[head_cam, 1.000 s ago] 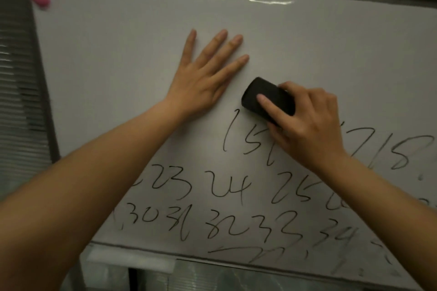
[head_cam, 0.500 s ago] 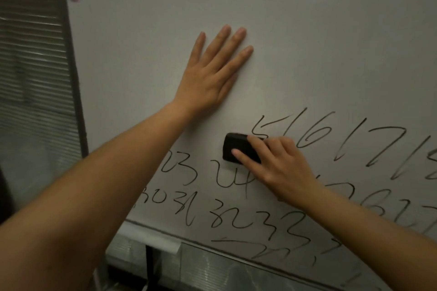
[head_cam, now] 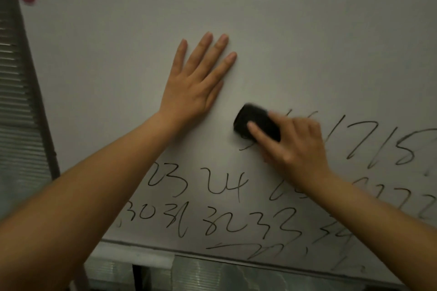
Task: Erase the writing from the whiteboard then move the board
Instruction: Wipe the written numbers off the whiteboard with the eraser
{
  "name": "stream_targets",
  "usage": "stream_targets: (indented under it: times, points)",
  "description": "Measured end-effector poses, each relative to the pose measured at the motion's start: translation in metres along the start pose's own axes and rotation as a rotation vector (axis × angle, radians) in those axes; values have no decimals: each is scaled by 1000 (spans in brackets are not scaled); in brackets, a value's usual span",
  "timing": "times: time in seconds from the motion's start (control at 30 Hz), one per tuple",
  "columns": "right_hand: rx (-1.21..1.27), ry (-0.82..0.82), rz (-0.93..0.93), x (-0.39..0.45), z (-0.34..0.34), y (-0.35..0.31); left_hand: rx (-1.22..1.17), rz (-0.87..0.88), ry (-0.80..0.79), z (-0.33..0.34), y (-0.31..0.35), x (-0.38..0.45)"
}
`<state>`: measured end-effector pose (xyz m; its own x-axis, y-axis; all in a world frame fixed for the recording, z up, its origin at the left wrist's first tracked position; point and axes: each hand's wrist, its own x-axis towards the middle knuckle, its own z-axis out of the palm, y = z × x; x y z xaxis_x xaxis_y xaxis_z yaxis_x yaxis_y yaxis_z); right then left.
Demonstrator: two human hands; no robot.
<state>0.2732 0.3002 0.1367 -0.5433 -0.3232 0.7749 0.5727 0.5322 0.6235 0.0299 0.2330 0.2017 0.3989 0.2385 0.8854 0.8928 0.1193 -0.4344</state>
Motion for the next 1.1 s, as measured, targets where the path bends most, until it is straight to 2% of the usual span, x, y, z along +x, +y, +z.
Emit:
stream_targets:
  times: [0.1, 0.23, 0.33, 0.47, 0.53, 0.6, 0.77, 0.87, 0.97, 1.1]
  points:
    - [38, -102, -159, -41, -5, -18, 3, 9, 13, 2, -1, 0]
    - [16, -142, -163, -53, -12, -13, 3, 11, 24, 6, 3, 1]
    - [-71, -78, -61, -29, -15, 6, -3, 15, 43, 5, 3, 1]
    - [-212, -30, 209, 1, -23, 34, -15, 18, 51, 3, 3, -1]
    - [-221, -37, 281, 2, -24, 33, -14, 19, 61, 4, 4, 0]
    - [-169, -63, 239, -10, -23, 16, -16, 23, 69, 4, 4, -1]
    - [-45, -277, -99, -64, -31, -35, -23, 21, 79, 4, 1, -1]
    - [-64, -320, -162, -72, -37, -33, -29, 25, 70, 5, 2, -1]
    - [-99, -245, -96, -53, -36, -9, -29, 22, 75, 6, 3, 0]
    - [-217, -153, 115, -9, -36, 33, -41, 22, 65, 8, 3, 0]
